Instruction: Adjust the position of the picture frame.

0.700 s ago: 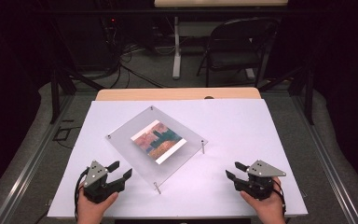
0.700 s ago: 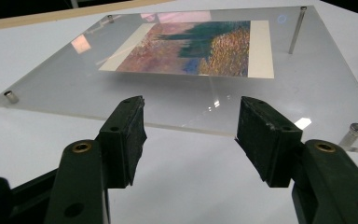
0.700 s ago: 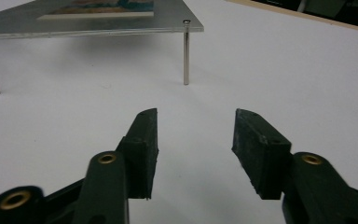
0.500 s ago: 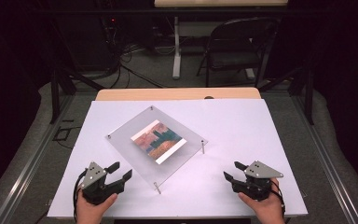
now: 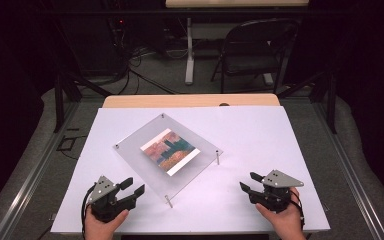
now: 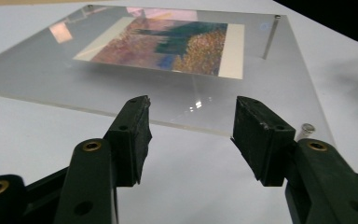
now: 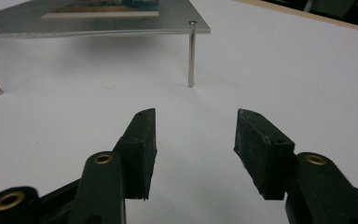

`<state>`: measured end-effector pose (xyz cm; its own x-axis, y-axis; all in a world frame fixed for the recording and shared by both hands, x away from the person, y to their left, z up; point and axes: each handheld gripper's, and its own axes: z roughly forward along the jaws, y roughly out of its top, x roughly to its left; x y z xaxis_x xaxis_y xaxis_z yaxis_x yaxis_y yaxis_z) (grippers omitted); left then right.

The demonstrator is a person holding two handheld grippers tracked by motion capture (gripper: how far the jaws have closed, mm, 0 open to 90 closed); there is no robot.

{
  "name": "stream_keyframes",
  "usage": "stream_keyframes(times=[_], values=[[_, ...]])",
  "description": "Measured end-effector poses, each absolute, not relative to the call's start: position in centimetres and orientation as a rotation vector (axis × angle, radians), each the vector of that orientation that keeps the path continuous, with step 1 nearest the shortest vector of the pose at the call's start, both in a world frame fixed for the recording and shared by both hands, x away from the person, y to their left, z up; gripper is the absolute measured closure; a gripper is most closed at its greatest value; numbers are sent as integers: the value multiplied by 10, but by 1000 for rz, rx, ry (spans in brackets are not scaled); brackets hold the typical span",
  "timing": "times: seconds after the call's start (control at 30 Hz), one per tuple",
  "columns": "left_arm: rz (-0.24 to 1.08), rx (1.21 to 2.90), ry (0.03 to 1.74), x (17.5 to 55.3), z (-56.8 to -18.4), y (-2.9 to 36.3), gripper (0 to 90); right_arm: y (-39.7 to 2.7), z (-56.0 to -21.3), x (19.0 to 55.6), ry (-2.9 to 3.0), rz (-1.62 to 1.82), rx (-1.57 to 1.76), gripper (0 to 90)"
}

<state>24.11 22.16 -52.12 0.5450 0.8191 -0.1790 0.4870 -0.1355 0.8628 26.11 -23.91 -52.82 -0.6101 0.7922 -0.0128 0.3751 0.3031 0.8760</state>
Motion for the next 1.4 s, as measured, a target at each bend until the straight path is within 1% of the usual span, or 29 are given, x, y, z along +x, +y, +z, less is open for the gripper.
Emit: stream_keyframes(times=[0.2, 0.4, 0.5, 0.57, 0.63, 0.73, 0.87, 0.97, 1.1, 1.2, 1.3, 1.4], values=[[394, 1805, 1091, 235, -522, 219, 523, -235, -523, 271, 2145, 1283, 997, 530], [387, 1842, 1098, 224, -525, 211, 551, -228, -526, 285, 2170, 1290, 996, 530], [356, 1858, 1096, 218, -528, 206, 569, -223, -525, 296, 2182, 1294, 988, 530], [347, 1864, 1091, 216, -529, 203, 582, -220, -527, 302, 2206, 1307, 993, 584], [346, 1875, 1089, 215, -531, 198, 590, -218, -529, 307, 2226, 1311, 1002, 599], [296, 1885, 1094, 215, -538, 189, 613, -214, -531, 316, 2247, 1290, 1008, 600], [281, 1906, 1090, 216, -542, 181, 642, -210, -532, 324, 2259, 1280, 1007, 604], [266, 1932, 1068, 217, -546, 171, 662, -207, -535, 330, 2277, 1281, 1019, 625], [224, 1946, 1048, 219, -551, 160, 673, -206, -537, 332, 2286, 1289, 1026, 636], [218, 1945, 1050, 224, -553, 153, 686, -206, -538, 333, 2290, 1288, 1026, 639], [193, 1943, 1054, 228, -556, 147, 716, -206, -538, 332, 2290, 1293, 1027, 641], [210, 1950, 1063, 232, -559, 140, 739, -205, -539, 332, 2297, 1297, 1020, 659]])
